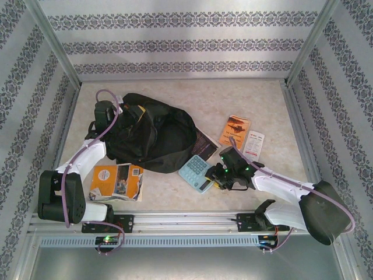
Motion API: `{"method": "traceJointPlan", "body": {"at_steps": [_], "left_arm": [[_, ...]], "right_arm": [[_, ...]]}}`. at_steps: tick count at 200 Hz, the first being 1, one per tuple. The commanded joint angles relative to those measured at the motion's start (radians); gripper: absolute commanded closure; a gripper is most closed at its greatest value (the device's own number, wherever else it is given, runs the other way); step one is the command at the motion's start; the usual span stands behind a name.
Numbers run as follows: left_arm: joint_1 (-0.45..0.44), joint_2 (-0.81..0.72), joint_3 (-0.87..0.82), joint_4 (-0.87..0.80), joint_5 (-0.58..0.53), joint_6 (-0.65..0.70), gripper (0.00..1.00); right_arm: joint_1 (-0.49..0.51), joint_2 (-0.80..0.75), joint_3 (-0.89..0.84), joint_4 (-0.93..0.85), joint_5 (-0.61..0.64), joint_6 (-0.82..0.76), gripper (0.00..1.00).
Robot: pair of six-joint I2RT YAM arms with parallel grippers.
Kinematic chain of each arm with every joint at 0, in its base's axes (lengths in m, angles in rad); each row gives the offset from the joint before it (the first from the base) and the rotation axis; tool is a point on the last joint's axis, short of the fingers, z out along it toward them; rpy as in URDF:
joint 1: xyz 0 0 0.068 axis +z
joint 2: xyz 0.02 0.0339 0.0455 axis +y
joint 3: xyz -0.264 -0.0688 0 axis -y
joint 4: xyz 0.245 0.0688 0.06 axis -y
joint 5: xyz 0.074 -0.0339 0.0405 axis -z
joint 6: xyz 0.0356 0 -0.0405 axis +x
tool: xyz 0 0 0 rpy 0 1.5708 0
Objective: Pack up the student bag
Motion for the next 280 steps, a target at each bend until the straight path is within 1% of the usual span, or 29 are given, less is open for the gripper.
{"method": "traceJointPlan", "body": {"at_steps": [1, 10, 27, 45, 57, 71, 81, 99, 110, 124, 138, 160, 173, 189, 201, 233, 280], "left_arm": [[0.012, -0.003, -0.005, 0.028, -0.002, 0.015, 1.00], [0.012, -0.002, -0.004, 0.027, 0.000, 0.015, 1.00], [0.012, 0.004, -0.003, 0.030, 0.001, 0.012, 1.00], [0.011, 0.011, -0.003, 0.037, 0.005, 0.007, 1.00], [0.012, 0.013, -0.003, 0.040, 0.006, 0.005, 1.00], [0.012, 0.014, -0.003, 0.039, 0.007, 0.008, 1.00], [0.012, 0.015, -0.003, 0.038, 0.007, 0.009, 1.00], [0.012, 0.013, -0.005, 0.037, 0.006, 0.010, 1.00], [0.012, 0.013, -0.004, 0.036, 0.006, 0.010, 1.00], [0.012, 0.015, -0.003, 0.037, 0.007, 0.009, 1.00], [0.012, 0.016, -0.003, 0.037, 0.007, 0.009, 1.00], [0.012, 0.016, -0.002, 0.039, 0.007, 0.007, 1.00], [0.012, 0.019, -0.002, 0.043, 0.009, 0.005, 1.00], [0.012, 0.022, -0.003, 0.050, 0.012, 0.002, 1.00], [0.012, 0.023, -0.002, 0.051, 0.013, 0.000, 1.00], [0.012, 0.021, -0.005, 0.046, 0.012, 0.002, 1.00], [0.012, 0.016, -0.006, 0.034, 0.006, 0.010, 1.00]], "right_arm": [[-0.039, -0.044, 0.038, -0.064, 0.056, -0.088, 0.68], [-0.061, -0.045, 0.045, -0.081, 0.058, -0.115, 0.72], [-0.120, -0.015, 0.072, -0.101, 0.023, -0.189, 0.79], [-0.178, 0.056, 0.147, -0.184, 0.016, -0.311, 0.79], [-0.215, 0.106, 0.186, -0.202, -0.004, -0.368, 0.78], [-0.251, 0.154, 0.216, -0.200, -0.053, -0.404, 0.75], [-0.263, 0.172, 0.232, -0.200, -0.086, -0.419, 0.70], [-0.265, 0.162, 0.241, -0.203, -0.099, -0.430, 0.55], [-0.270, 0.149, 0.237, -0.210, -0.096, -0.435, 0.48], [-0.276, 0.123, 0.213, -0.204, -0.099, -0.425, 0.44], [-0.277, 0.086, 0.169, -0.164, -0.108, -0.393, 0.43], [-0.271, 0.018, 0.085, -0.067, -0.127, -0.334, 0.43], [-0.264, -0.017, 0.045, -0.030, -0.102, -0.310, 0.43], [-0.258, -0.039, 0.028, -0.024, -0.075, -0.318, 0.45], [-0.261, -0.045, 0.019, -0.017, -0.078, -0.332, 0.46], [-0.269, -0.045, -0.018, 0.080, -0.123, -0.336, 0.51], [-0.266, 0.031, -0.026, 0.169, -0.155, -0.328, 0.62]]}}
